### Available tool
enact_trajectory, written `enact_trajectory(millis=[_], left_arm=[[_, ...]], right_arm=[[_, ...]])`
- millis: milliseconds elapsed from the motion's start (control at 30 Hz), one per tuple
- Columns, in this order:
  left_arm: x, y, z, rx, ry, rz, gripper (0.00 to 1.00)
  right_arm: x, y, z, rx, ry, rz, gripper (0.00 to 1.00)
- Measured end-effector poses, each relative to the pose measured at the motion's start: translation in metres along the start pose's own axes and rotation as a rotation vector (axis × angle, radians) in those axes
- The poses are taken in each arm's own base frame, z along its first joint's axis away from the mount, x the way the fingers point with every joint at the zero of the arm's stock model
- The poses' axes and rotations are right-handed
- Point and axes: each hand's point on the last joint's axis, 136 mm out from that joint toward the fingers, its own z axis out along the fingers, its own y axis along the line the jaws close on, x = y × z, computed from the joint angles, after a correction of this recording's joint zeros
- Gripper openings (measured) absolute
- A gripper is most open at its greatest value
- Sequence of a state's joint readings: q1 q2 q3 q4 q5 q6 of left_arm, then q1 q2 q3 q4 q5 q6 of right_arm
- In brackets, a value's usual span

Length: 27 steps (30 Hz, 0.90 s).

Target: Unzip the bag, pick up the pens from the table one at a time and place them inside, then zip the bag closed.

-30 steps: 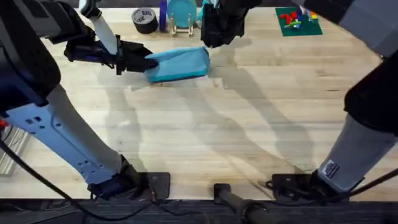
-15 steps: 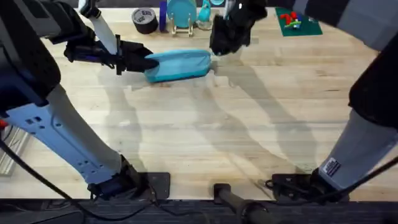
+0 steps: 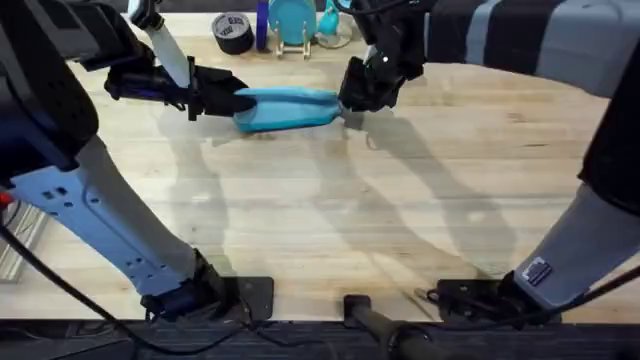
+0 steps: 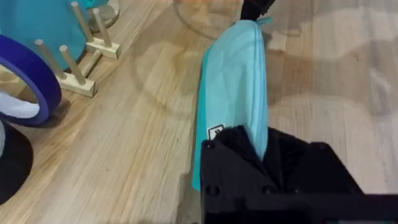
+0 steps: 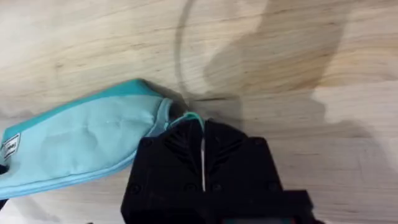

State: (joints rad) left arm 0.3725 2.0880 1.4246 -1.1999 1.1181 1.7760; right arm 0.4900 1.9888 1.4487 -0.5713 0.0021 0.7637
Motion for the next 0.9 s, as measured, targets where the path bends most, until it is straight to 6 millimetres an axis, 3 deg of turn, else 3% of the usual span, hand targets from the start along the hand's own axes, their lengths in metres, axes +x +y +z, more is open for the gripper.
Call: enact_trajectory(millis=[200, 233, 400, 433, 700, 900], left_arm=[[0.000, 0.000, 0.000, 0.000, 0.000, 0.000, 0.042], [0.000, 0.000, 0.000, -0.001, 0.000, 0.000, 0.042], [0.002, 0.002, -0.005, -0.015, -0.001, -0.004, 0.042], [0.003, 0.002, -0.006, -0.017, -0.001, -0.005, 0.042], [0.003, 0.003, -0.006, -0.019, 0.000, -0.006, 0.042], [0.003, 0.003, -0.006, -0.018, 0.001, -0.006, 0.042]], right_arm=[[-0.006, 0.003, -0.006, 0.002, -0.010, 0.002, 0.060], [-0.009, 0.003, -0.009, 0.009, -0.019, -0.005, 0.155], [-0.022, -0.010, -0.031, 0.093, -0.023, -0.056, 0.863], [-0.024, -0.011, -0.038, 0.106, -0.021, -0.072, 0.962], [-0.024, -0.002, -0.125, 0.107, 0.045, -0.305, 0.996], [0.002, -0.007, -0.156, 0.082, 0.182, -0.527, 0.997]])
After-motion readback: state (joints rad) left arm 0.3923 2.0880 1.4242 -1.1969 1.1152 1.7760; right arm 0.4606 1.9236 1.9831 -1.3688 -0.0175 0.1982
